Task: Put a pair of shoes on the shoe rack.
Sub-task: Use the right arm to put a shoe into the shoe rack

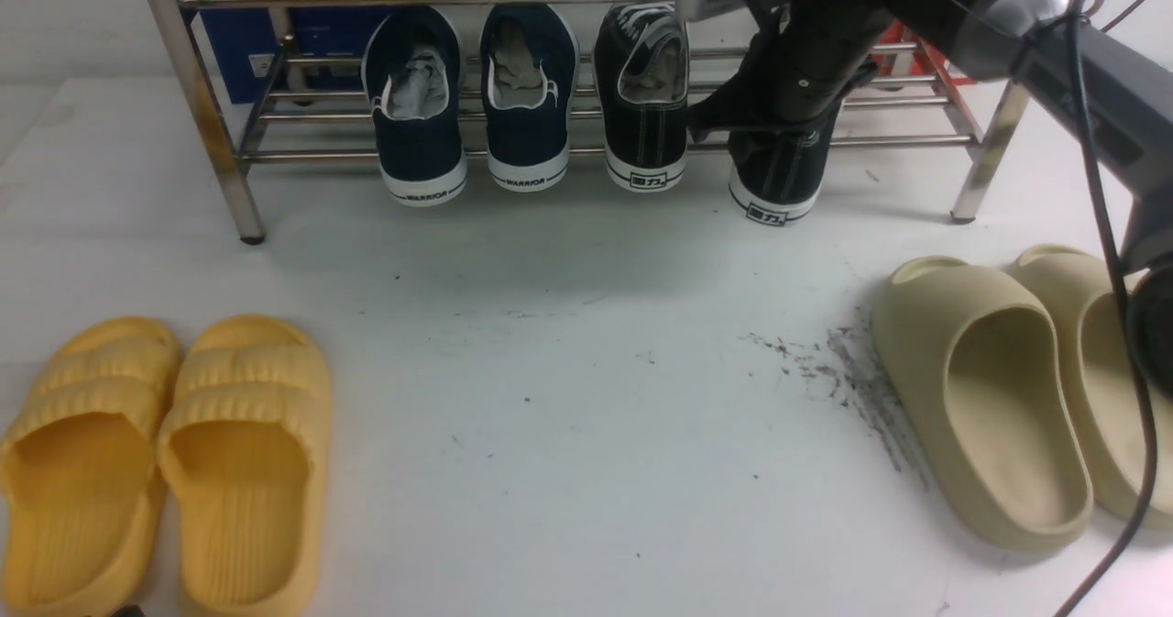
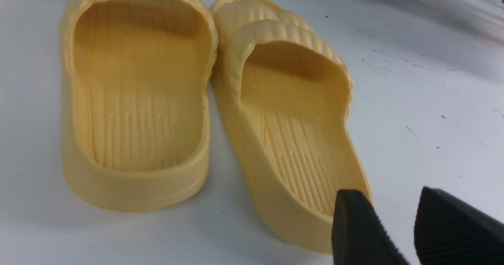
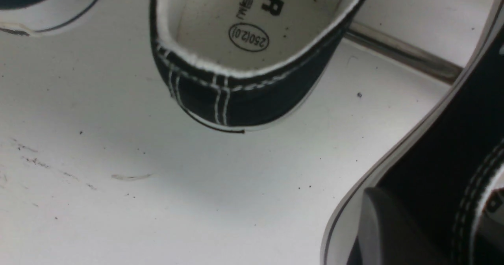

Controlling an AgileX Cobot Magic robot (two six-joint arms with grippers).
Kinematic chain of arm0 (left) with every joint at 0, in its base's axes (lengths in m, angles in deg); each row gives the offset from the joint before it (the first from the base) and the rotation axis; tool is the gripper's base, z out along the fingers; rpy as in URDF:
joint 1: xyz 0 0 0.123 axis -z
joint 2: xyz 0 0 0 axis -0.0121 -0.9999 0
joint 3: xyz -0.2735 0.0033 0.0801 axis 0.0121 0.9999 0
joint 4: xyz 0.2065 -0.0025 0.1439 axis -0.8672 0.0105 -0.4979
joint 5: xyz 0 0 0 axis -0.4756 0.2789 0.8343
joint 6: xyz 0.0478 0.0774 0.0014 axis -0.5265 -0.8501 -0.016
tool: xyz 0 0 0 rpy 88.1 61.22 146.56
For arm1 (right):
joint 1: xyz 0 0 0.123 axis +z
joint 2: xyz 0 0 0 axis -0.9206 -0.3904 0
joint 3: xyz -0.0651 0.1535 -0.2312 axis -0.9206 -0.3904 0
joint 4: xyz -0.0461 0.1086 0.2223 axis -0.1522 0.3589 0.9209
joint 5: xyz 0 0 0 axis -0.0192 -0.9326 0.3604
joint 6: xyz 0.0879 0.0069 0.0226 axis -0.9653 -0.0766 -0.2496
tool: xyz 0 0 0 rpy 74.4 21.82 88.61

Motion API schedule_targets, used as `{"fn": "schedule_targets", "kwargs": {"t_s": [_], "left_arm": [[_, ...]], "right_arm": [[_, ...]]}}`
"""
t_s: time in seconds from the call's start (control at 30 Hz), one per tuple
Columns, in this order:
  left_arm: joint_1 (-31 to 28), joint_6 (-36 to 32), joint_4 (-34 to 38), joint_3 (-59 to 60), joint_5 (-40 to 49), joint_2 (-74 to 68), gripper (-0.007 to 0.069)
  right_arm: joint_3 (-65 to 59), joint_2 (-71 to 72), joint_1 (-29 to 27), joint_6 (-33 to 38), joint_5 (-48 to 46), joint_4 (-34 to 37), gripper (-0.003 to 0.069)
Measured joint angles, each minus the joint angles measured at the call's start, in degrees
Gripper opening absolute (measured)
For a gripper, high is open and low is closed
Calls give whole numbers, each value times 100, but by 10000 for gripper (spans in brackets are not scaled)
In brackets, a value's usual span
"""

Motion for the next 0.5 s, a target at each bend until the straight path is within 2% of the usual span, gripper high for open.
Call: {"fn": "schedule_targets", "kwargs": {"t_s": [0.5], "left_arm": [[0,0,0,0,0,0,237]], "right_arm": [[0,129,12,813,368,-37,119]]}}
